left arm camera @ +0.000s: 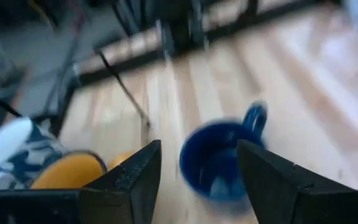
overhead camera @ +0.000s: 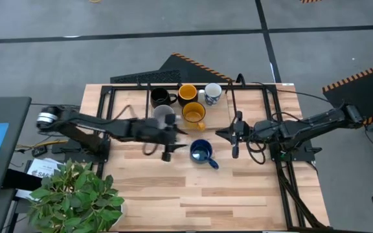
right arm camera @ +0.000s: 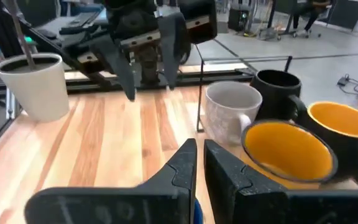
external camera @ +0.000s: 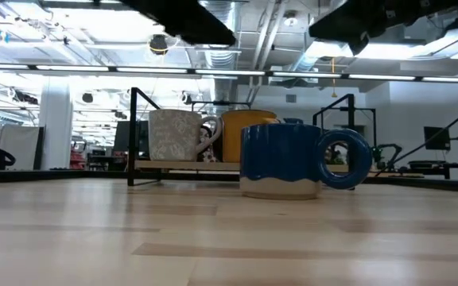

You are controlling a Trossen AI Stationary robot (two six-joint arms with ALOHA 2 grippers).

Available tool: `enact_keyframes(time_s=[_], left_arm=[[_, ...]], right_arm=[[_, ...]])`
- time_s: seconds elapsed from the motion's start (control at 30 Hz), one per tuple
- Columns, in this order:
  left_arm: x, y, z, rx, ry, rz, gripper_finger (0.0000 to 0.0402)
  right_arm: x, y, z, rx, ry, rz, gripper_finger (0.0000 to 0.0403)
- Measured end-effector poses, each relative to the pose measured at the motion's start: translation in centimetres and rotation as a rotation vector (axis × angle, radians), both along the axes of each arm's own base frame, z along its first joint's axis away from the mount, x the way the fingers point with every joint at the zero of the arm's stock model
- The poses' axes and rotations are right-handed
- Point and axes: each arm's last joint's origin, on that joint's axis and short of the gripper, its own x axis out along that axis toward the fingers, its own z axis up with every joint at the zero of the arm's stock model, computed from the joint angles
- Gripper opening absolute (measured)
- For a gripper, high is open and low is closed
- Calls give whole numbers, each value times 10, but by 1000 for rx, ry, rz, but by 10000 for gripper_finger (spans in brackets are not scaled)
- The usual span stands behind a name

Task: Place coffee mugs
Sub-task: Put the blue mug on the shelf

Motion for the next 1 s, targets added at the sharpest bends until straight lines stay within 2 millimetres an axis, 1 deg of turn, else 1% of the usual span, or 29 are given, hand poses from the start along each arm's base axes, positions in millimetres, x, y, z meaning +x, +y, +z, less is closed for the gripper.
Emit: enact_keyframes(time_s=[0.13,0.23,0.37,0.47,0.57,0.63,0.73,0.8,0.9,1.0], left_arm=[[-44,3,-18,-37,-267,-1,183],[-74,6,-33,-55,-425,8,177],[-101,7,-37,-54,-557,2,176],[-109,8,-29,-56,-603,4,176],[-113,7,-24,-58,-627,-13,176],[-114,6,-23,-58,-633,-21,176],[-115,7,-23,-58,-628,-16,176],[-114,7,-24,-57,-622,-16,176],[-114,6,-24,-56,-616,-16,176],[-114,6,-24,-56,-613,-16,176]], right_arm=[[8,4,-7,-2,29,15,56],[17,8,-13,31,23,56,56],[29,15,-19,102,81,85,63],[33,22,-19,132,218,82,86],[36,31,-15,184,346,69,125],[40,39,-11,219,389,64,156],[46,48,-12,277,467,35,200],[50,55,-14,312,515,12,222],[55,65,-21,334,595,-17,237],[62,74,-32,356,651,-53,239]])
